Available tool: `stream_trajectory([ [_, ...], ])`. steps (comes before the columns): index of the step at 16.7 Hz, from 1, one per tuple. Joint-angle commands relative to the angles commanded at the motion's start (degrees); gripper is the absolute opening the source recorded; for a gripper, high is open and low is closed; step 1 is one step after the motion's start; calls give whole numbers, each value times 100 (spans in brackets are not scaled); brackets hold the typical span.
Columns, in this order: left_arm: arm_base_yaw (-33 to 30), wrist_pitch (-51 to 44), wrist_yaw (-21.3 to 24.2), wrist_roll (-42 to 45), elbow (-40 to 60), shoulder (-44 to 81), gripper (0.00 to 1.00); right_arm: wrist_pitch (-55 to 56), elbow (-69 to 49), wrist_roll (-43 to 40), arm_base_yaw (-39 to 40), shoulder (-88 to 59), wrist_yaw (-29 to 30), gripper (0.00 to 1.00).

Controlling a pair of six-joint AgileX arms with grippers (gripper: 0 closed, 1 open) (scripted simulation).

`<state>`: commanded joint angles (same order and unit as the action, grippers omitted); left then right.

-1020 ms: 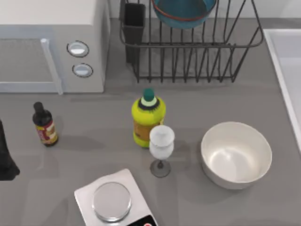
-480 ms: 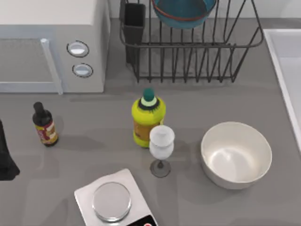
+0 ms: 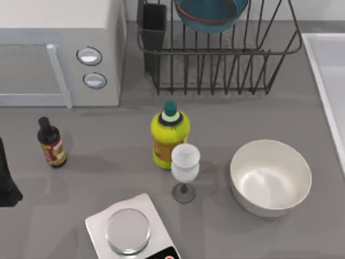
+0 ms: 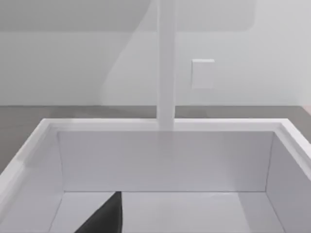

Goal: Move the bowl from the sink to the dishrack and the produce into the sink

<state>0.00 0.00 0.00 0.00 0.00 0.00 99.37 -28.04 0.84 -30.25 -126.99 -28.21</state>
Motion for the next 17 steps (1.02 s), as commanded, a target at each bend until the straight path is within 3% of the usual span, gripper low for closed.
stream_trajectory([
  [9, 0, 0, 0, 0, 0, 0, 100, -453, 134, -3, 127, 592, 175, 100],
  [17, 0, 0, 0, 0, 0, 0, 100, -3496, 965, -28, 1028, 4566, 1001, 100],
])
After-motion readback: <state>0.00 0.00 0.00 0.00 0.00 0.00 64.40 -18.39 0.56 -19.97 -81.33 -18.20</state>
